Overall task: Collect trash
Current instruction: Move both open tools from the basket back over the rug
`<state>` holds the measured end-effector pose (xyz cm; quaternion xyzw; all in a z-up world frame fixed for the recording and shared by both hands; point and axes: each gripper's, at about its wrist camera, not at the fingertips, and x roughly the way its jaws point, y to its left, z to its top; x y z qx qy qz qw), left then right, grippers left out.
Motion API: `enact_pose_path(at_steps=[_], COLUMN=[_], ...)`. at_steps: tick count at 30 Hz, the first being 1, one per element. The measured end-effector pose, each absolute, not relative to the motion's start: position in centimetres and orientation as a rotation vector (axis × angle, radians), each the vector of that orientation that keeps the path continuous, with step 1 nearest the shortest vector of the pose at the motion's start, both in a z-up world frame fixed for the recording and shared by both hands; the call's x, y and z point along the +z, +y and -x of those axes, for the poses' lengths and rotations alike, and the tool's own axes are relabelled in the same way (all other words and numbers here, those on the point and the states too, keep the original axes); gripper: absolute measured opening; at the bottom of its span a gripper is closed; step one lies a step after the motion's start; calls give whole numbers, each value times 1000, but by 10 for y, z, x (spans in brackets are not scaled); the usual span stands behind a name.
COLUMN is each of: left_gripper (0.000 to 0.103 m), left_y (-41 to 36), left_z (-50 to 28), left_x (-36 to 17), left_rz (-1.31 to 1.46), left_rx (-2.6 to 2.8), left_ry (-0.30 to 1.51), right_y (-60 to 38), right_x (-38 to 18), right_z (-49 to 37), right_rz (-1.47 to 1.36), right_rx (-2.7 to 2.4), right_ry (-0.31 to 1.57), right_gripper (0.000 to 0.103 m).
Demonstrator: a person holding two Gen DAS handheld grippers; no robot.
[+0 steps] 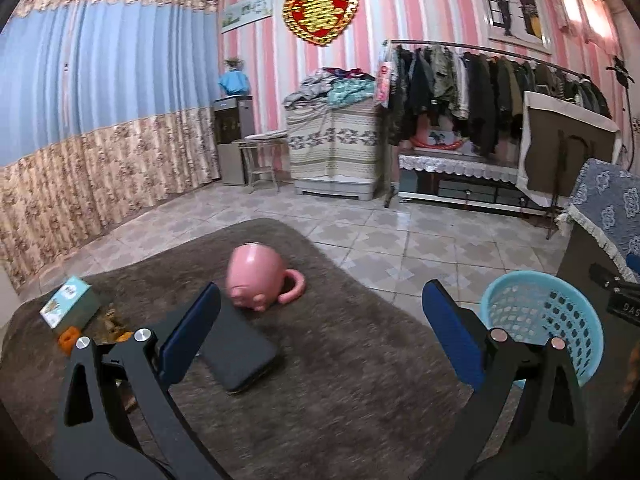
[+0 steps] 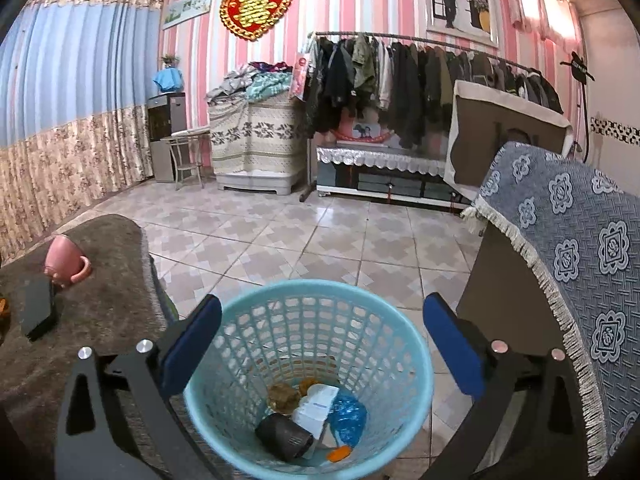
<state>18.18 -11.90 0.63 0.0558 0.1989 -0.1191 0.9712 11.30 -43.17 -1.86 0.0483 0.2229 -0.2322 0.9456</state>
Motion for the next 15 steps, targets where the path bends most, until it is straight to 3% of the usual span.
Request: enact_pose_path(at_steps=[15], left_gripper=[97], left_y=[7], left_z=[-168], left_x=[6], left_rz=[-46], left_rx=[-18], left_ry=[415], right_y=[-357], right_x=[-16], right_z=[-130], right_rz=[-25], right_rx=[-341], right_ry=[454], right_gripper=[98])
